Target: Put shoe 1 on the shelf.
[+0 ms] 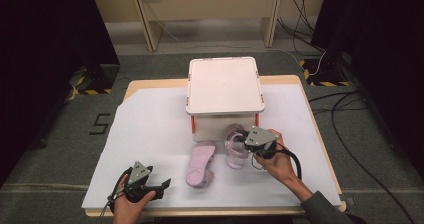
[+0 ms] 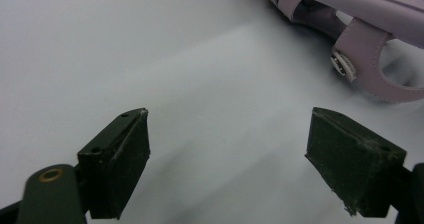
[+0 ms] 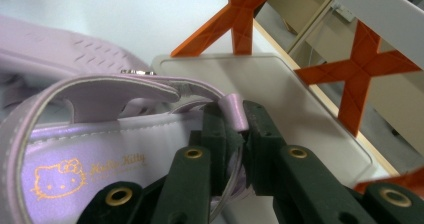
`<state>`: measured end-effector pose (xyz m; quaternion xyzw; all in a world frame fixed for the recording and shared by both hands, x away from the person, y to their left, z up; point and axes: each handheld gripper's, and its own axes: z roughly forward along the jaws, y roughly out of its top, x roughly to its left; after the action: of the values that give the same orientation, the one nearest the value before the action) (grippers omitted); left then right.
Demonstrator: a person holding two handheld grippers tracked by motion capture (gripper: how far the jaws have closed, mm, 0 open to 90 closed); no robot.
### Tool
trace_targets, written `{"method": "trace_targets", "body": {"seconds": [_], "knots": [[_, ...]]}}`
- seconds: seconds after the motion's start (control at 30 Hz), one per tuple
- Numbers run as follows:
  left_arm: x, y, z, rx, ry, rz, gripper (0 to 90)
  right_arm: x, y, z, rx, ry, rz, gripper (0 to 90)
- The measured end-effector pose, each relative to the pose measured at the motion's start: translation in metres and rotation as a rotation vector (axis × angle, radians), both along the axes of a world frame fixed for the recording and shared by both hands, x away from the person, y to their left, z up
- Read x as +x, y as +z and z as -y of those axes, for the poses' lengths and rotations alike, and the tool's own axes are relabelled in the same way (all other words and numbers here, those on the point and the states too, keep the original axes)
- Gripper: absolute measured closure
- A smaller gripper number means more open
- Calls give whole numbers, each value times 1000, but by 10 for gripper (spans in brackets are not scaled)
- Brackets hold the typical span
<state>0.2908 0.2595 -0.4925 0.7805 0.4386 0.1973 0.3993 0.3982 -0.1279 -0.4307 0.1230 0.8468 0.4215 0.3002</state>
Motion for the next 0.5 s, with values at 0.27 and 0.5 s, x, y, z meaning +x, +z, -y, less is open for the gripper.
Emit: {"method": "trace_targets", "body": {"seconds": [0.27, 0.5], "knots": [[0, 0, 0, 2, -2, -2, 169, 27, -10, -20, -27, -25, 35, 812], [0, -1, 0, 1, -6, -5, 168, 41, -18, -29, -58, -55, 60, 798]]}}
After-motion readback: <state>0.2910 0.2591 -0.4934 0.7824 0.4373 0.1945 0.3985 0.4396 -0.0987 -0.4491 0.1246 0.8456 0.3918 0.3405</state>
